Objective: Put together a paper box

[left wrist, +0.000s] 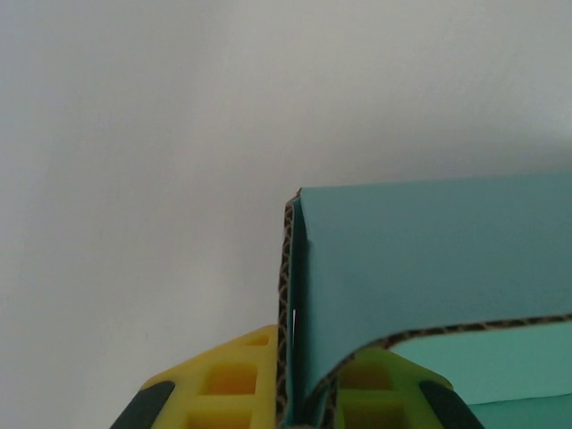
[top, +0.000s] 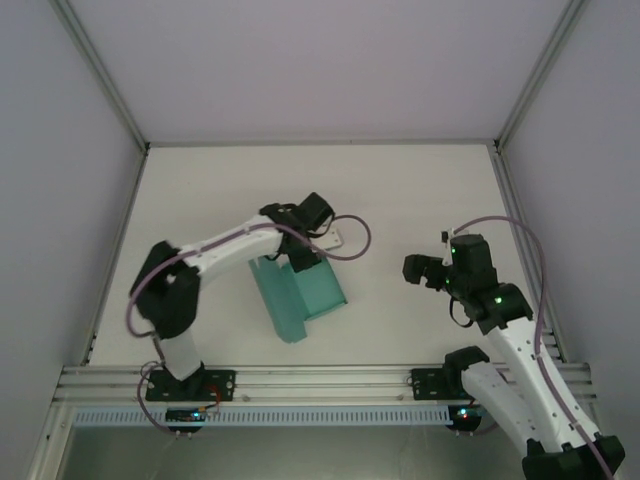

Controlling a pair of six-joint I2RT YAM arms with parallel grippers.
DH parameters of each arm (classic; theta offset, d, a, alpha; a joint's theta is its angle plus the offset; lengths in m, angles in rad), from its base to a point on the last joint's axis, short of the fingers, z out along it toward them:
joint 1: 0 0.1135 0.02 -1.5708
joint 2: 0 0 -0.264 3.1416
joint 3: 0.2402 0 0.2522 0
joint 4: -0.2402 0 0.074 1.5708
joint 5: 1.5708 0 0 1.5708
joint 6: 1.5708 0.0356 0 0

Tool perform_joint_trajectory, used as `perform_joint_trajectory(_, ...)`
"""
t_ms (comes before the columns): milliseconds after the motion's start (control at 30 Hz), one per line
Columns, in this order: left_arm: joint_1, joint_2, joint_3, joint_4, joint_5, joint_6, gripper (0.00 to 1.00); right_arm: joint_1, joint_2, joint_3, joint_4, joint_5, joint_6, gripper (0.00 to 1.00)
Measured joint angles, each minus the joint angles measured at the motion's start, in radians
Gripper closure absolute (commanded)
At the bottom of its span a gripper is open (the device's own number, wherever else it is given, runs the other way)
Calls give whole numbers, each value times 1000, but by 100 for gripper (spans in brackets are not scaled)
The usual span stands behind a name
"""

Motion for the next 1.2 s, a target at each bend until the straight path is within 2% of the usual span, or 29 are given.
perform_joint_trajectory(200, -44, 204, 90, 34, -105, 60, 100, -43, 8, 0, -1, -30, 0, 1)
perform_joint_trajectory(533, -84, 244, 22, 280, -259, 231, 99, -113, -10, -20, 7, -33, 4, 1)
perform_joint_trajectory(633, -93, 269, 39, 288, -293, 259, 84, -131, -20, -37, 13, -45, 4, 1)
perform_joint_trajectory(700, -95, 280, 48, 299, -288, 265, 67, -140, -20, -42, 13, -58, 4, 1)
perform_joint_trajectory(733, -95, 282, 48, 306, -291, 264, 56, -144, -20, -42, 12, -66, 3, 1)
perform_joint_trajectory(800, -90, 269, 54, 316, -279, 255, 40, -150, -20, -42, 11, -78, 3, 1)
perform_joint_trajectory(967, -90, 200, 54, 273, -189, 235, 17, -153, -21, -42, 2, -109, -1, 1)
perform_joint_trajectory(1000, -91, 175, 54, 262, -172, 233, 2, -153, -21, -42, 1, -117, -3, 1)
perform_joint_trajectory(1200, -95, -19, 71, 222, -113, 229, 0, -157, 10, -37, 28, -175, -53, 1)
